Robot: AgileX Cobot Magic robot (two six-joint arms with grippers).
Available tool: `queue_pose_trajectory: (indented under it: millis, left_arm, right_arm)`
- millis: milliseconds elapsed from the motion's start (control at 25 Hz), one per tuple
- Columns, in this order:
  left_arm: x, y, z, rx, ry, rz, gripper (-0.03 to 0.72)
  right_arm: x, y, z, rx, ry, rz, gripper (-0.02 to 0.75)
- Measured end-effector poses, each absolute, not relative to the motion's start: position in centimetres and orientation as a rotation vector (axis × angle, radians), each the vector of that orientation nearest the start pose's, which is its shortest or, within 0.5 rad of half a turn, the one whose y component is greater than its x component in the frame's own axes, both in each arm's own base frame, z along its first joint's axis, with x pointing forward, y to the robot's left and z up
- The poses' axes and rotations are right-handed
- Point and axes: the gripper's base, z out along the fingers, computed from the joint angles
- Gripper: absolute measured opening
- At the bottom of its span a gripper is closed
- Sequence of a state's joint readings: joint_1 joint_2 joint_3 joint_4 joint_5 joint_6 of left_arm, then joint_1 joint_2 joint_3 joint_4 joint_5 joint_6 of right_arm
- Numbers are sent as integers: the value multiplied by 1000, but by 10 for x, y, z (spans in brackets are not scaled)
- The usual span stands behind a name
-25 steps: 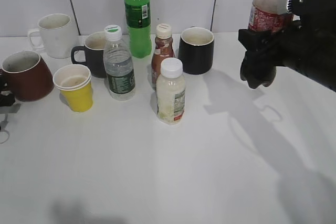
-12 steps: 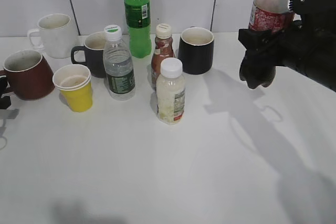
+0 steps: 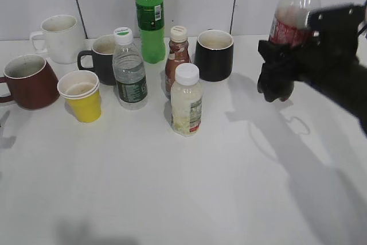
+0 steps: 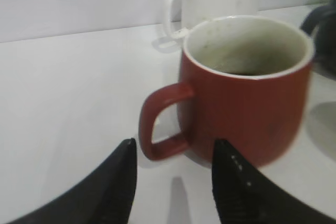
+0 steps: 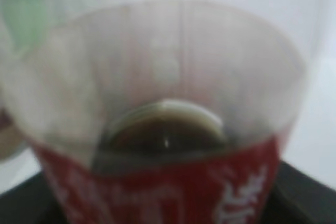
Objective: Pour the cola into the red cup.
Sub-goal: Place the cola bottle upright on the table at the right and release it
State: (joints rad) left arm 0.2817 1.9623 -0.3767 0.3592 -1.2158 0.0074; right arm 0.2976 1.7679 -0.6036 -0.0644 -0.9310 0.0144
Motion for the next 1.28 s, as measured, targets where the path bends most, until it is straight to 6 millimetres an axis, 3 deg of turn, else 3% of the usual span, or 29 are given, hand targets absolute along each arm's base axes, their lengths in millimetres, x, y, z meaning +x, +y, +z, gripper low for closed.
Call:
queue_pose_trajectory:
  millis: [160,320,480,680,800,960,1000,1120,1280]
  left_arm:
    - [245,40,107,95,1849,-22,362]
    - [242,39,120,99,1803,-5,362]
    - [242,39,130,108,1765,7,362]
    - [241,39,147,98,1699,2,362]
    - [239,36,167,63,1621,-11,362]
    - [235,25,203,28,1608,-39,362]
    - [234,21,212,26,1630,-45,362]
    - [223,13,244,-18,1778,-37,362]
    - [185,7,292,-116,1904,-21,362]
  right_arm:
    - [314,97,133,-266,1677,228,462]
    - [313,96,96,-276,1740,204,463]
    - [312,96,92,-278,1714,203,469]
    - [310,96,91,-284,1736,199,657]
    - [311,96,115,-276,1681,203,677]
    - [308,94,183,-251,1660,205,680]
    - [302,93,208,-259,1644,216,680]
    - [280,90,258,-287,1702,248,668]
    - [234,74,304,-273,1768,239,633]
